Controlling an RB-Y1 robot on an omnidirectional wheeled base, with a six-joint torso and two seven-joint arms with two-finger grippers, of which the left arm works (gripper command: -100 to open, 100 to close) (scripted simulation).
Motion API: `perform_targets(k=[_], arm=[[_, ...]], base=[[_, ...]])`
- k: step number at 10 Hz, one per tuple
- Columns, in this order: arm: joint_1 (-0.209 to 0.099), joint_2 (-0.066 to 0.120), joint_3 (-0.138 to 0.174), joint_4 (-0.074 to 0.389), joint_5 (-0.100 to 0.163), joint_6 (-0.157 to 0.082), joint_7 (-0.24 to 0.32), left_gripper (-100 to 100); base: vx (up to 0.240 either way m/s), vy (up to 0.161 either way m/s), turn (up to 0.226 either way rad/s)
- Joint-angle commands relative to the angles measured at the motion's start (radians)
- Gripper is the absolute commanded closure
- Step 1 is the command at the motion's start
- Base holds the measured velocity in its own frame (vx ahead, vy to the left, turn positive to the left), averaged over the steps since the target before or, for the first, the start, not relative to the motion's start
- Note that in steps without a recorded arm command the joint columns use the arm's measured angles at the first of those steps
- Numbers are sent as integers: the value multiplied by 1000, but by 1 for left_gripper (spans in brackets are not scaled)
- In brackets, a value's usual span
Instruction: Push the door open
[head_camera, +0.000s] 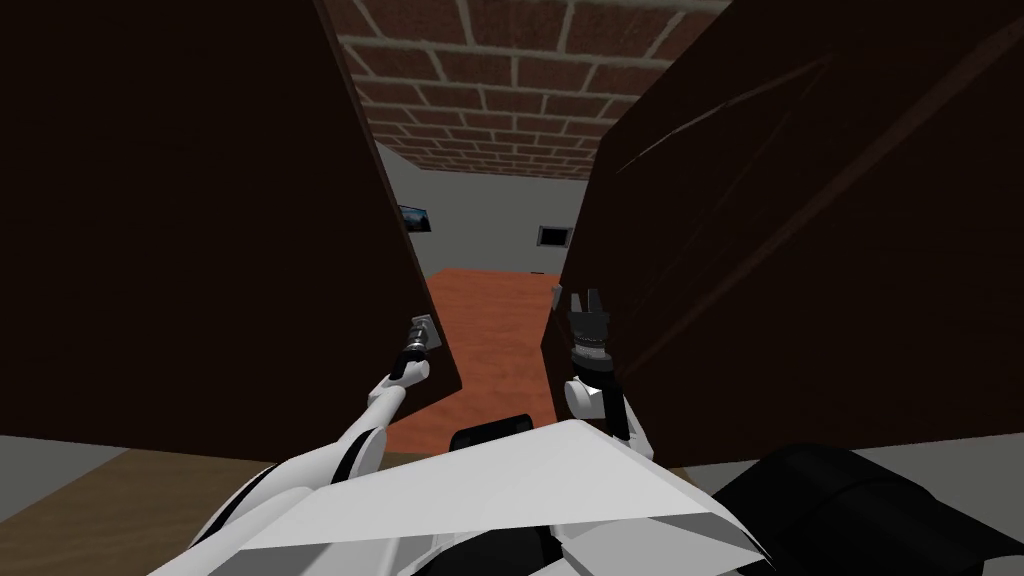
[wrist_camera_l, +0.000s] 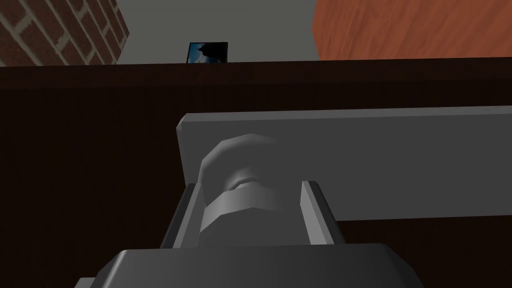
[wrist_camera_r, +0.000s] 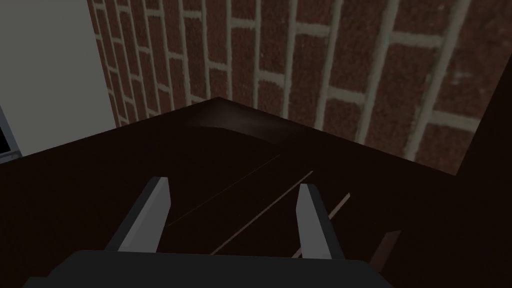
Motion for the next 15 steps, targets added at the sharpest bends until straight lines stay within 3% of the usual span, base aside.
perform_targets(k=[1,2,3,15], arm=[[-6,14,19,2,6,3,-5,100],[-6,17,28,4,9,3,-7,100],[1,9,22,-10,6,11,-8,100],[34,83,73,11,78,-2,-22,100]], base=[[175,-96,57],[169,-117,77],[79,-49,43],[182,-30,48]])
